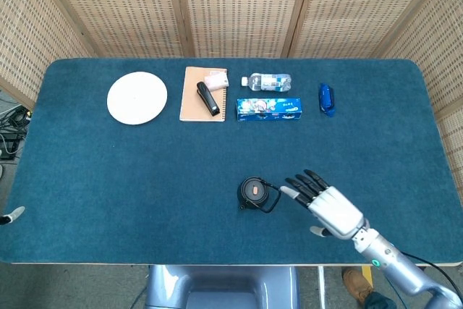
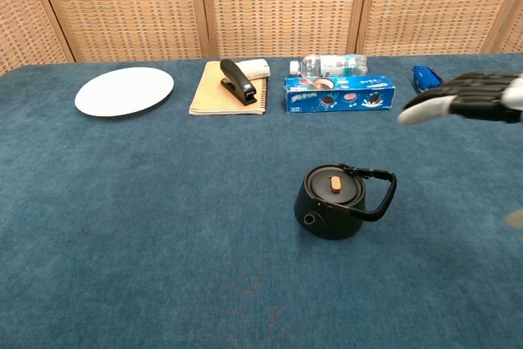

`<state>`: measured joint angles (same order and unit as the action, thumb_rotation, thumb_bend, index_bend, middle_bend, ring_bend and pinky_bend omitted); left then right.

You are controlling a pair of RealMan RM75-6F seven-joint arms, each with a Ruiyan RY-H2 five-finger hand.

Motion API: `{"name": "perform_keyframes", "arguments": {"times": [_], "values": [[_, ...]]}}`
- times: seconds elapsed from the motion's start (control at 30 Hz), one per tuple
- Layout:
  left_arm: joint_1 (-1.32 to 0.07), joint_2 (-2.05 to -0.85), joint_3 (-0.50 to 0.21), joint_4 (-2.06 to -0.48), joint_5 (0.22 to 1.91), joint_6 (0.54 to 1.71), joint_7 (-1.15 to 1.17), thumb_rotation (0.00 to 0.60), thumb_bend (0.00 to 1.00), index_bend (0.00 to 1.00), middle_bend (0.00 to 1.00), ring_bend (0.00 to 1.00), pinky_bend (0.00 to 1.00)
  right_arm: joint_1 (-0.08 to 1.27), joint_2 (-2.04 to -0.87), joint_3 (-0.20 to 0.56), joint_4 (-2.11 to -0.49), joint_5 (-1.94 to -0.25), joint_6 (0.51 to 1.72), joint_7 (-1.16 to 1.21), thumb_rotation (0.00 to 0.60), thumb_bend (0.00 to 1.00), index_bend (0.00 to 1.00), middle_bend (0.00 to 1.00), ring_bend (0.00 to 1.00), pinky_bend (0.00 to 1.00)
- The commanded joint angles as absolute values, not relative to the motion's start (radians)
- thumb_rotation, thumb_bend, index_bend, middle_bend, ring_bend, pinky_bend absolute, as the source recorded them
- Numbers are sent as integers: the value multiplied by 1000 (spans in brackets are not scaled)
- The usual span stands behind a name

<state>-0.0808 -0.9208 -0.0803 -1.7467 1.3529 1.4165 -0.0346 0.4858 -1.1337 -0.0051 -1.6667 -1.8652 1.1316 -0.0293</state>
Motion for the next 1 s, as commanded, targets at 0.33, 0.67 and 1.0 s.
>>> {"name": "perform_keyframes", "arguments": {"times": [0.33, 0.67, 1.0], "values": [[-94, -929, -84, -1730, 1329, 1387, -35, 600, 0, 0, 0, 0, 0, 594, -1203, 40, -1725, -1722, 933, -120, 600, 0, 242, 283, 232, 0], [-92, -927, -83, -1737, 1336, 1396, -31, 600, 0, 0, 0, 0, 0, 624, -1269, 30, -1698, -1674, 885, -181, 600, 0, 284, 335, 276, 0], [-94, -928, -83, -1734, 1336, 1393, -34, 600, 0, 0, 0, 0, 0, 641, -1281, 17, -1657, -1649, 865, -237, 600, 0, 316, 366, 302, 0]]}}
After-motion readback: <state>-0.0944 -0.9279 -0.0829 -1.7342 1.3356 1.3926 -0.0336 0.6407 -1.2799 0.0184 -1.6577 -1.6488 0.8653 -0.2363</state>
